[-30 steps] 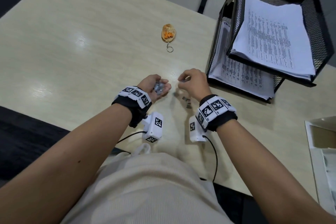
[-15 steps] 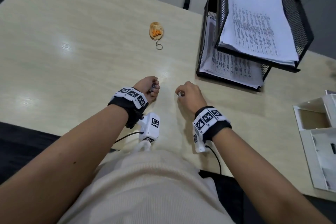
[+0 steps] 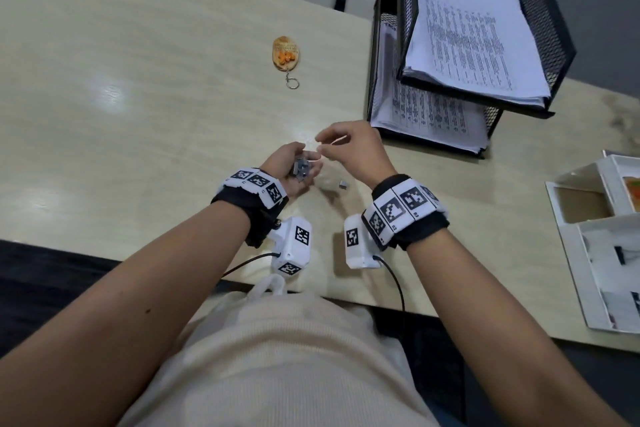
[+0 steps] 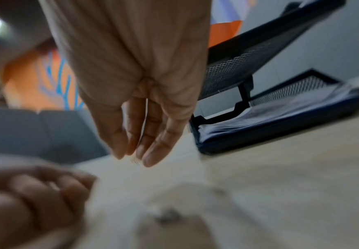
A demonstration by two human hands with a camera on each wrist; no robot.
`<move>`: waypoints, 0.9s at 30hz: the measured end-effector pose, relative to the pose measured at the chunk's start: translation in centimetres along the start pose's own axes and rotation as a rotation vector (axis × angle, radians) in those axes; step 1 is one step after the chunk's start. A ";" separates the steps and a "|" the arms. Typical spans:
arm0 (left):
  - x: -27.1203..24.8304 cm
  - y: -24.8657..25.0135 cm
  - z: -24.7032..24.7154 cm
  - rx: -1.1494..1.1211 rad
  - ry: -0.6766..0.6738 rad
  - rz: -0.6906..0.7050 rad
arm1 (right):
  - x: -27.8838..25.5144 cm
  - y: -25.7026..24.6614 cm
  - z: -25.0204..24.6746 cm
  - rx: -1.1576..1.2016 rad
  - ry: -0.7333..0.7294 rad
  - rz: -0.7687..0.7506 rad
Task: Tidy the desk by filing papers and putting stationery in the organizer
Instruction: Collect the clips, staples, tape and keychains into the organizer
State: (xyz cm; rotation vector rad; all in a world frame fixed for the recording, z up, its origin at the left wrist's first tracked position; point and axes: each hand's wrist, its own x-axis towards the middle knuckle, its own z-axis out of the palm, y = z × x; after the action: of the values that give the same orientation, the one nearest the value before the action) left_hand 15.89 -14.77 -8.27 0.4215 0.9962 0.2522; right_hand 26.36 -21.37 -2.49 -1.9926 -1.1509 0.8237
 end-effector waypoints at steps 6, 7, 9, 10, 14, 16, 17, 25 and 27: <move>-0.5 0.7 -1.3 0.050 0.031 -0.107 | -1.3 4.8 0.2 -0.432 -0.114 0.075; -0.6 0.8 -1.7 0.040 0.038 -0.110 | -1.6 5.3 0.6 -0.491 -0.143 0.064; -0.5 0.9 -2.3 0.022 0.054 -0.095 | -1.8 5.6 1.2 -0.531 -0.137 0.049; -0.4 1.0 -2.5 0.012 0.068 -0.074 | -1.7 5.5 1.5 -0.525 -0.121 0.050; -0.2 2.0 -3.1 -0.102 0.149 0.032 | 0.3 2.5 2.2 -0.330 -0.059 0.027; -0.3 2.8 -3.4 -0.160 0.166 0.066 | 1.6 -0.2 2.8 -0.212 -0.075 -0.037; -0.4 3.3 -3.7 -0.178 0.158 0.078 | 2.2 -1.6 3.1 -0.161 -0.112 -0.069; -0.9 8.1 -5.6 -0.017 0.107 0.048 | 12.7 -6.0 3.8 -0.257 -0.080 -0.073; -0.7 9.0 -6.5 -0.001 0.121 0.053 | 15.9 -5.7 3.9 -0.376 -0.051 -0.021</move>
State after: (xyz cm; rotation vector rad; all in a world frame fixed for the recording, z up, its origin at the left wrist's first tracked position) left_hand 9.88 -5.57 -6.77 0.4358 1.1048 0.3290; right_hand 27.17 -4.02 -2.99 -2.2651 -1.4388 0.6889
